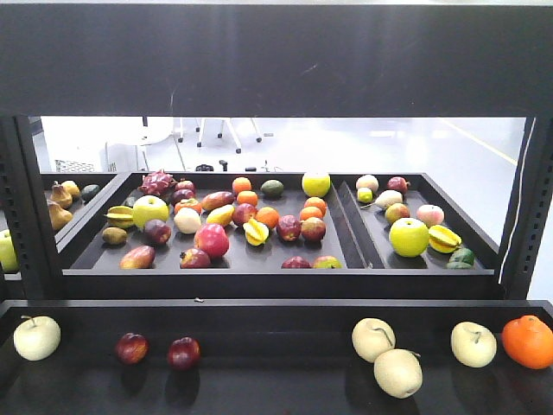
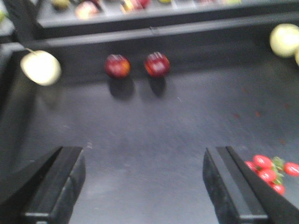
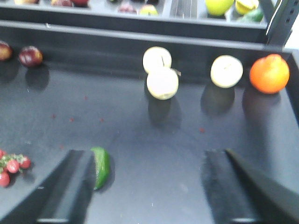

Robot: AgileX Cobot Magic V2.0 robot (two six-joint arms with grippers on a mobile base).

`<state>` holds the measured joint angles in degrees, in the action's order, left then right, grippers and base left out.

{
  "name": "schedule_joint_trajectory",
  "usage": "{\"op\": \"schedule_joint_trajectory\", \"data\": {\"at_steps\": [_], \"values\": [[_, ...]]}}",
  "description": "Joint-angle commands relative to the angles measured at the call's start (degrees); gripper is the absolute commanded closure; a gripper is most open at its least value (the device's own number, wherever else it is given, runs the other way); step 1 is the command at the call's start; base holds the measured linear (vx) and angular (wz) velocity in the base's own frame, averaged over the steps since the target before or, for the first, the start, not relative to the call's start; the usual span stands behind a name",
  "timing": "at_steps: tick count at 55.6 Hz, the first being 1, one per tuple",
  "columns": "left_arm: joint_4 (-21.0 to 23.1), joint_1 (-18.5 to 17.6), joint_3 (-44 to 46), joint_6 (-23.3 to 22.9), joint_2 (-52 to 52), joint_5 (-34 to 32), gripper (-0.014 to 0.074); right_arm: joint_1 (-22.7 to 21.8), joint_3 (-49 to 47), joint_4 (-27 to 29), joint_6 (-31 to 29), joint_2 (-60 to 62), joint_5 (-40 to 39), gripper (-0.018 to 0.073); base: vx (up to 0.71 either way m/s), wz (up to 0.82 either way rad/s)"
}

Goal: Pick snacks and fruit into basket
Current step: 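Reach the left gripper down and grasp the red strawberries on the tray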

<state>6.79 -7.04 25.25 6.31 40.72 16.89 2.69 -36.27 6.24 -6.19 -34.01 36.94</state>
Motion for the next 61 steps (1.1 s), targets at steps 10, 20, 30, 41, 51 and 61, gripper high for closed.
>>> {"op": "schedule_joint_trajectory", "data": {"at_steps": [10, 20, 30, 41, 51, 61], "values": [[0.82, -9.48, 12.05, 6.48, 18.25, -4.42, -0.0008, -0.05, -1.64, 0.20, -0.83, -0.65, -4.16, 0.0100, 0.00, 0.00], [0.82, -15.95, 20.43, 7.06, 34.01, 0.28, -0.0004, -0.05, -1.64, 0.20, -0.83, -0.65, -4.21, 0.0100, 0.00, 0.00], [0.82, -20.11, 28.68, 8.08, 48.00, 4.71, 0.0003, -0.05, -1.64, 0.20, -0.83, -0.65, -4.21, 0.0100, 0.00, 0.00], [0.88, -22.20, 39.26, 16.66, 60.40, 13.03, 0.0003, -0.05, -1.64, 0.20, -0.83, -0.65, -3.99, 0.0100, 0.00, 0.00], [5.08, -22.58, 49.15, 26.91, 68.96, 25.19, 0.0003, -0.05, -1.64, 0.20, -0.83, -0.65, -2.37, 0.0100, 0.00, 0.00], [12.00, -22.82, 56.02, 38.51, 74.67, 27.33, 0.0003, -0.05, -1.64, 0.20, -0.83, -0.65, -2.18, 0.0100, 0.00, 0.00]]}}
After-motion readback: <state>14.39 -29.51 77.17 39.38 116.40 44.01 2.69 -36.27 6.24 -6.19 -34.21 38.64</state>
